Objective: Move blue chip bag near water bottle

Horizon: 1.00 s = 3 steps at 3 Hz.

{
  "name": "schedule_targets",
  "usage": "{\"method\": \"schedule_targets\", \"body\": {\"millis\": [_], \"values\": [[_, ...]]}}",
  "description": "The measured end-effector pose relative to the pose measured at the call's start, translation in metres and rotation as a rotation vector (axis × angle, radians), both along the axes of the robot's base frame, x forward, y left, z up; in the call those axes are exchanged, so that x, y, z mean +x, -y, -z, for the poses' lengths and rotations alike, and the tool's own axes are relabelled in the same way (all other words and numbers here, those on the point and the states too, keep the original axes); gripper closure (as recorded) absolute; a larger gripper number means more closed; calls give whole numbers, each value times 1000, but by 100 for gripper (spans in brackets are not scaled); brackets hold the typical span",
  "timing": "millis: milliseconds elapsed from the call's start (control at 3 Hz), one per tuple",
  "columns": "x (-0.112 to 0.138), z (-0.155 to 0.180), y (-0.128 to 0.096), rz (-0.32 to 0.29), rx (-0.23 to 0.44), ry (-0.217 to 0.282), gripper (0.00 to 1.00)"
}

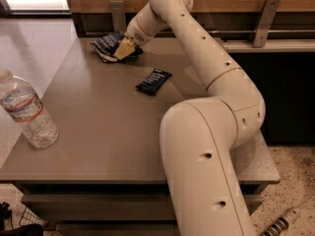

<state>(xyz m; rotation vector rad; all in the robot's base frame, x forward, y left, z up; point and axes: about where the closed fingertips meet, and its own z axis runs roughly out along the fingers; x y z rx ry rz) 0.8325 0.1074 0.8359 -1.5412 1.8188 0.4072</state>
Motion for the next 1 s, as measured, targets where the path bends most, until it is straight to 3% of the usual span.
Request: {"method": "schedule_targets", "body": {"millis": [333,667,1000], "values": [[0,3,-2,-3,-1,-4,87],[0,5,-4,-6,-2,-8,100],[0,5,-5,-6,-2,-8,100]]}}
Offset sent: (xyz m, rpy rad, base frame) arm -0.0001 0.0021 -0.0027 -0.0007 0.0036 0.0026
